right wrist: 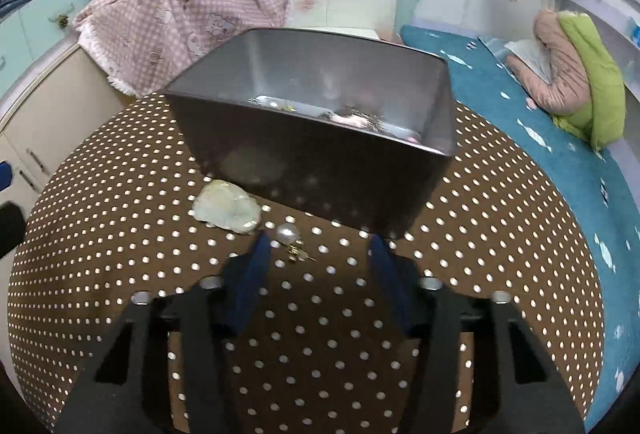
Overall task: Organize jewelry
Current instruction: 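Grasp the pale jade pendant with the left tool while the right tool grasps a pearl earring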
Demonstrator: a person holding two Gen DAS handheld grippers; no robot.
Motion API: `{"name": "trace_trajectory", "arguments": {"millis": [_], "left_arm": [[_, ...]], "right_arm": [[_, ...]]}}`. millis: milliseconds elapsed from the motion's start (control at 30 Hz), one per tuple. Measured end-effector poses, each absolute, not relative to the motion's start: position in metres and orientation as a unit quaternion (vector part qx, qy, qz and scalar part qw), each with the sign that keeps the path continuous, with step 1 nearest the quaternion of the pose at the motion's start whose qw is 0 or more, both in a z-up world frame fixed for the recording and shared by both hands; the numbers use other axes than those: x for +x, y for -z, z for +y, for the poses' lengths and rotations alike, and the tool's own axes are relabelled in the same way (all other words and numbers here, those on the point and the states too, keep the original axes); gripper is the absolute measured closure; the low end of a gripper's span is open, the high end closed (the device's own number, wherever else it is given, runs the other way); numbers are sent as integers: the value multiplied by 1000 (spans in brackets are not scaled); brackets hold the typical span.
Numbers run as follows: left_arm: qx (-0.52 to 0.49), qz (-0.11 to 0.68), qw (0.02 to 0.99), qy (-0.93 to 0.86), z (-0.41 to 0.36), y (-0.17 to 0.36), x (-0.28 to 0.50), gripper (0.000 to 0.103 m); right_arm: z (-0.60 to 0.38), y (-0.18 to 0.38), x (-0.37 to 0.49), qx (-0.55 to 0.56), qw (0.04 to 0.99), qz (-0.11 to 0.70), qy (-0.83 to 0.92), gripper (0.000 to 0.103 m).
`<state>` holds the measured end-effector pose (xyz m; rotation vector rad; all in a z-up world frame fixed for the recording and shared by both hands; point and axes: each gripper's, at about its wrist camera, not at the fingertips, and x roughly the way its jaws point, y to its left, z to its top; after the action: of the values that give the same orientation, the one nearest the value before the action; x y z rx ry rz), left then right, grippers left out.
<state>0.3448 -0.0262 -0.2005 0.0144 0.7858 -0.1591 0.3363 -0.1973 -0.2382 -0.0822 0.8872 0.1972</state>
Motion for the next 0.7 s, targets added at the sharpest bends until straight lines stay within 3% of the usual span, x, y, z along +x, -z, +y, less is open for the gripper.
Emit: {"name": "trace_trajectory", "arguments": {"millis": [33,100,700], "left_arm": [[8,385,919,79,-28,202,348,6],[12,388,918,84,-34,205,355,6],[47,452,882,126,-112,263,427,6]], "right_arm": [[-196,238,336,-46,898,427,-96,85],[-196,239,334,-53,897,426,-103,94],[-253,225,303,42,901,422,-93,94]]}}
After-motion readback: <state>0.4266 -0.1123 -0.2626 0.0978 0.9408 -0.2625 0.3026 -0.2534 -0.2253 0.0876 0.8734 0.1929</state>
